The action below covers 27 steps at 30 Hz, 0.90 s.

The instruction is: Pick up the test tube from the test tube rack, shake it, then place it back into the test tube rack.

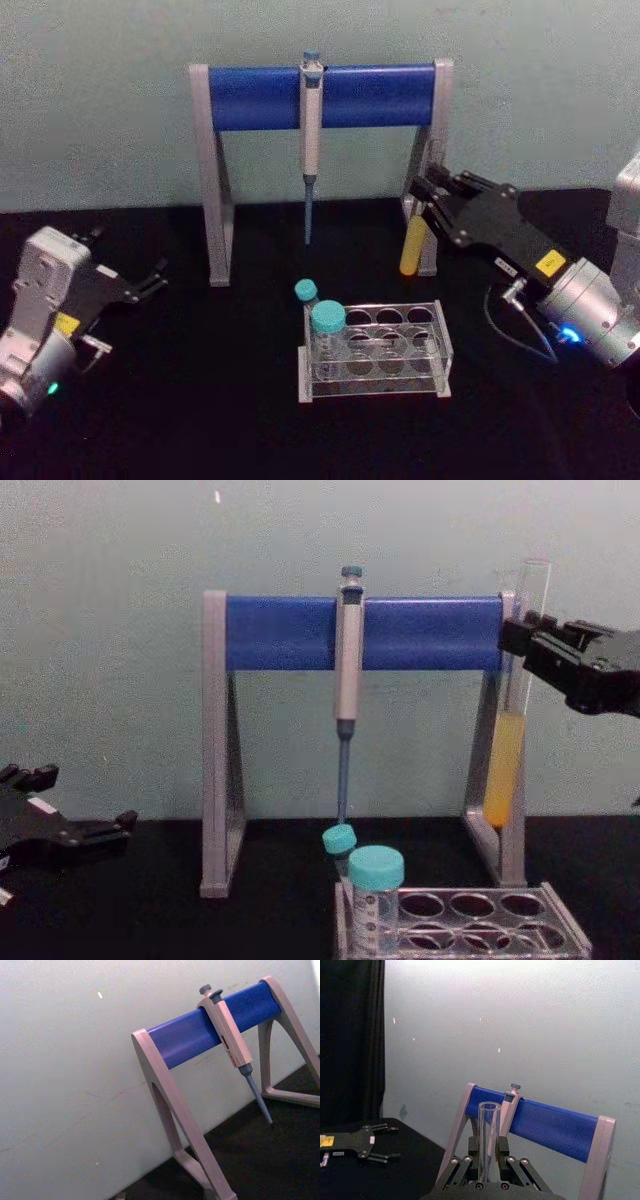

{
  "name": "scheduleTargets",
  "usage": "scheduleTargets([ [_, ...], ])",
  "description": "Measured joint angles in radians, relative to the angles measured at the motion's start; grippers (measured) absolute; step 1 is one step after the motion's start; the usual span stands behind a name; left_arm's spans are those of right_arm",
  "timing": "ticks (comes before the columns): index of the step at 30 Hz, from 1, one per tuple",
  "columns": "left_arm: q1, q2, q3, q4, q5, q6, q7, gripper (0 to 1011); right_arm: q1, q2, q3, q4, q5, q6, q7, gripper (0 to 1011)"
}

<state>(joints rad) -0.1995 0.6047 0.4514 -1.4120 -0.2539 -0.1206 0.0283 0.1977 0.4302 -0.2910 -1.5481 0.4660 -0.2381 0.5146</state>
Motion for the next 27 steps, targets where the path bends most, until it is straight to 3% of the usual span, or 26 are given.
scheduleTargets([
  [19,0.0,0.0,0.0,0.0,0.0,0.0,0.0,1001,0.001,-0.01,0.002,0.007,-0.02,-0.005,0.006,229],
  [27,0.0,0.0,0.0,0.0,0.0,0.0,0.0,1001,0.011,-0.01,-0.013,0.011,-0.014,-0.007,0.036,229],
])
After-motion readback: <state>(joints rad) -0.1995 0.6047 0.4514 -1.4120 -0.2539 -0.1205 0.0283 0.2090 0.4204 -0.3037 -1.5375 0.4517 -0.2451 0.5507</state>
